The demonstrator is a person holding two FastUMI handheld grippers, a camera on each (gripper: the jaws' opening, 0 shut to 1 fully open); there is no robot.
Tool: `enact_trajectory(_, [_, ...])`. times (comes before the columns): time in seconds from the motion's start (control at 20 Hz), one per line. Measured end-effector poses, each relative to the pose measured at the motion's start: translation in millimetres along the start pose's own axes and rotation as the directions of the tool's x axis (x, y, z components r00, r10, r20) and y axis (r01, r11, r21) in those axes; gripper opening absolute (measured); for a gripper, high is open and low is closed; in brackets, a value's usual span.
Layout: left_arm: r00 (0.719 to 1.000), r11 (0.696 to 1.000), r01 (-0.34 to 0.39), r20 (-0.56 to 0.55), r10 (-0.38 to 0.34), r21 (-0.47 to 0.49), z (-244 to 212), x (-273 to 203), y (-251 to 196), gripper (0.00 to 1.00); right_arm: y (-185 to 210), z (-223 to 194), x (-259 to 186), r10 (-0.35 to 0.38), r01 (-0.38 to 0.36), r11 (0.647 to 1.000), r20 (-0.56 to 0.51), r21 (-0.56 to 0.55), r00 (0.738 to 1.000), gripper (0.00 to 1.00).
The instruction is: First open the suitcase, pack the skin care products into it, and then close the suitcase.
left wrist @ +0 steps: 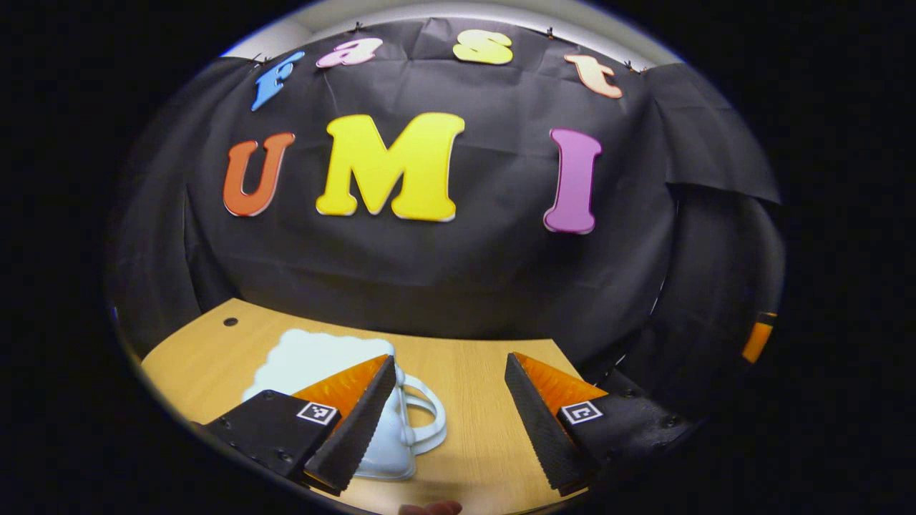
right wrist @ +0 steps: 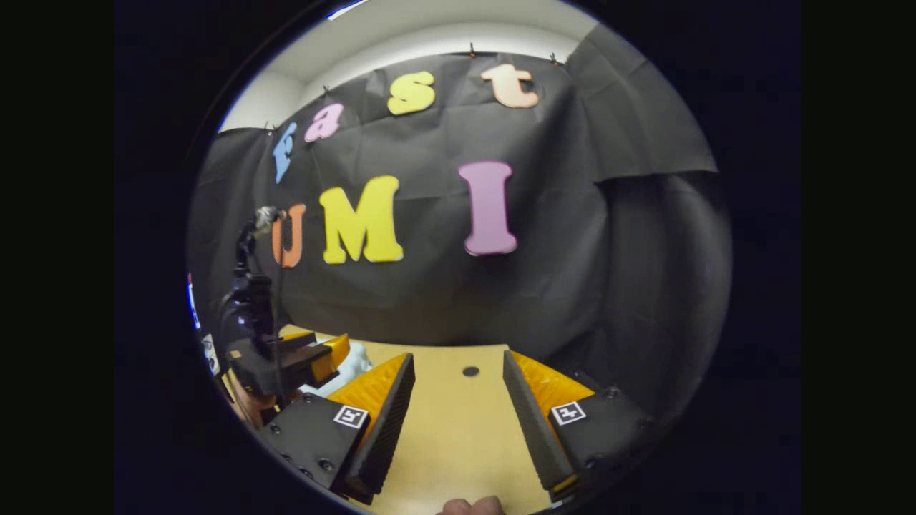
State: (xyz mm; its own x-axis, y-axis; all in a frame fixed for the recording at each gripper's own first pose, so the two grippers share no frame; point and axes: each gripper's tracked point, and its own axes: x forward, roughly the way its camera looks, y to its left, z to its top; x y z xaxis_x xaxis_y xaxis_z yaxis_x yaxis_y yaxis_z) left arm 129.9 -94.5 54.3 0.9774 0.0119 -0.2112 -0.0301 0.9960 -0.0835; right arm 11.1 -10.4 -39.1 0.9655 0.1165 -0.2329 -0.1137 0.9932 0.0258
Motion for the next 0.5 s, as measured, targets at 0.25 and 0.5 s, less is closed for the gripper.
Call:
enact_trajectory(0.25, [0.991,0.997,-0.042,0.128,0.034,0.060,63.0,-68.2,25.5,0.97,41.5,30.5,10.0,0.012,-0.012,1.000,0.114,-0.005,0.993,0.75])
enact_trajectory(0.5, [0.982,0.996,-0.054,0.187,0.040,0.070,72.4,-94.6,35.8,0.97,64.8,31.6,4.4,0.018,-0.013,0.999,0.143,-0.037,0.990,0.75])
